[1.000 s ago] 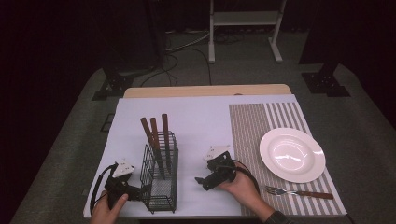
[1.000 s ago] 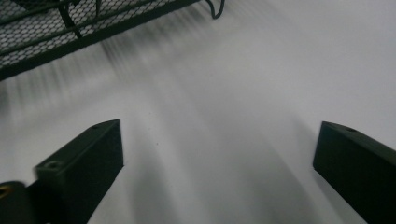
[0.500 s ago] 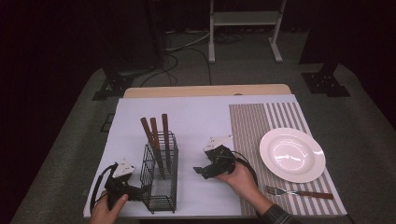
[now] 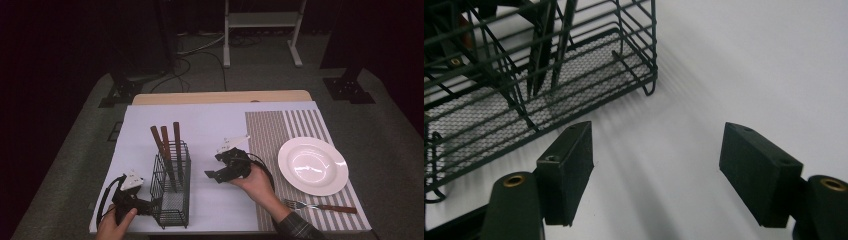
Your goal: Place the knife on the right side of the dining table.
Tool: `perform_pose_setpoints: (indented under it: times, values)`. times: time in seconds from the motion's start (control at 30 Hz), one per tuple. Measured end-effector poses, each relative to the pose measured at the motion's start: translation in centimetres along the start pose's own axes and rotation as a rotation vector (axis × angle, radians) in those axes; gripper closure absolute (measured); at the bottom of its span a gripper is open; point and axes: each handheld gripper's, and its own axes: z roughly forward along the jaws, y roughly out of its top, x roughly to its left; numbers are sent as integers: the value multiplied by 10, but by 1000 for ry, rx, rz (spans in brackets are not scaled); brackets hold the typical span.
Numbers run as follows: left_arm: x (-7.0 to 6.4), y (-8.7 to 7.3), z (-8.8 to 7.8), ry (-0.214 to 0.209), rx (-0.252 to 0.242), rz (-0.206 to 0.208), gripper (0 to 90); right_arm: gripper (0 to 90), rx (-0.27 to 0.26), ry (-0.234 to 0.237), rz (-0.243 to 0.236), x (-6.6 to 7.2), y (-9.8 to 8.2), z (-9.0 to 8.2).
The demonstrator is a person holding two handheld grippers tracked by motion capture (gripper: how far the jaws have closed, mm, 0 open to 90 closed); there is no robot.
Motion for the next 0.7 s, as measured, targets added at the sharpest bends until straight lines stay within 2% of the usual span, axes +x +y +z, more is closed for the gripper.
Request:
perform_pose_setpoints:
  times: [0.7]
  values:
    - [0,0,0,2,-1,-1,0,311,-88,28,19,-6,31,-16]
